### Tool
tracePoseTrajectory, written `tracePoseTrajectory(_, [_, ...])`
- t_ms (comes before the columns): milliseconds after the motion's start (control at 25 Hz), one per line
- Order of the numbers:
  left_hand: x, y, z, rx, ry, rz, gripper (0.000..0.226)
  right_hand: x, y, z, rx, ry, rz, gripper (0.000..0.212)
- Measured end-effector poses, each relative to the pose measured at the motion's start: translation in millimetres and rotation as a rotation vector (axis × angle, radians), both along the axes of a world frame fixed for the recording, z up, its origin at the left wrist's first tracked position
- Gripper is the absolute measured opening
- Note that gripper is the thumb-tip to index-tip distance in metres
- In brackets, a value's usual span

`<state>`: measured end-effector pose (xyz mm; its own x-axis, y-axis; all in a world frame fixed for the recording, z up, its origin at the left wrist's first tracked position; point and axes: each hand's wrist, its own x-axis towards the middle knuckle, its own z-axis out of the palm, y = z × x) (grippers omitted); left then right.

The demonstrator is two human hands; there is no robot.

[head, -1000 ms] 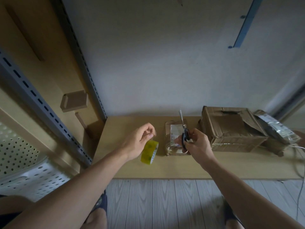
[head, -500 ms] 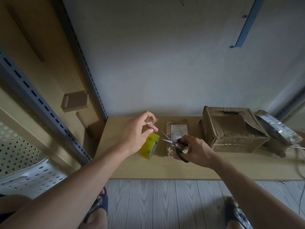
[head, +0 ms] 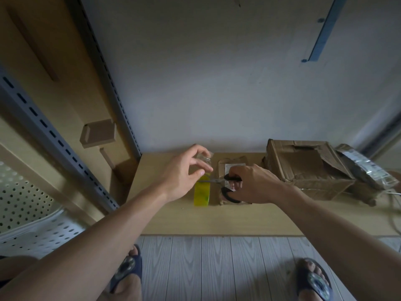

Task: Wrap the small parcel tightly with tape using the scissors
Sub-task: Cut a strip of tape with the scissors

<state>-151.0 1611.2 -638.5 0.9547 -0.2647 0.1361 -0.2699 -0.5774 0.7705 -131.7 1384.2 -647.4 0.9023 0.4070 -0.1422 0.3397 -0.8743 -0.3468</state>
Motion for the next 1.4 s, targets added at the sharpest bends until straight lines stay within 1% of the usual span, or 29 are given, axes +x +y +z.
tracePoseTrajectory(240, [0,6,-4,0.008,0.042,-0.044,0.056,4,2,3,-0.011,-0.063,0.018,0.026])
tracePoseTrajectory(320, [0,8,-8,0.038,0.065,-0.071,0.064,5,2,1,-0.034,-0.057,0.032,0.027])
tracePoseTrajectory(400, [0,11,-14,0.047,0.09,-0.109,0.069,5,2,-1,-0.051,-0.045,0.036,0.034])
tracePoseTrajectory(520, [-2,10,-20,0.011,0.106,-0.142,0.075,6,0,-3,-0.038,-0.021,0.029,0.036])
tracePoseTrajectory(680, [-3,5,-27,0.033,0.027,-0.106,0.077,8,-1,-3,0.021,0.028,0.014,0.034])
tracePoseTrajectory(840, [0,3,-32,0.001,-0.025,-0.085,0.073,8,-1,-4,0.069,0.055,0.046,0.029])
tracePoseTrajectory(1000, [4,2,-34,0.056,-0.063,-0.096,0.073,11,-2,-5,0.111,0.058,0.052,0.026])
tracePoseTrajectory(1280, [1,1,-32,0.054,-0.034,-0.111,0.077,13,-6,-8,0.128,0.107,0.095,0.024])
tracePoseTrajectory(1400, [2,1,-29,0.066,-0.029,-0.119,0.078,11,-4,-7,0.187,0.206,0.116,0.028])
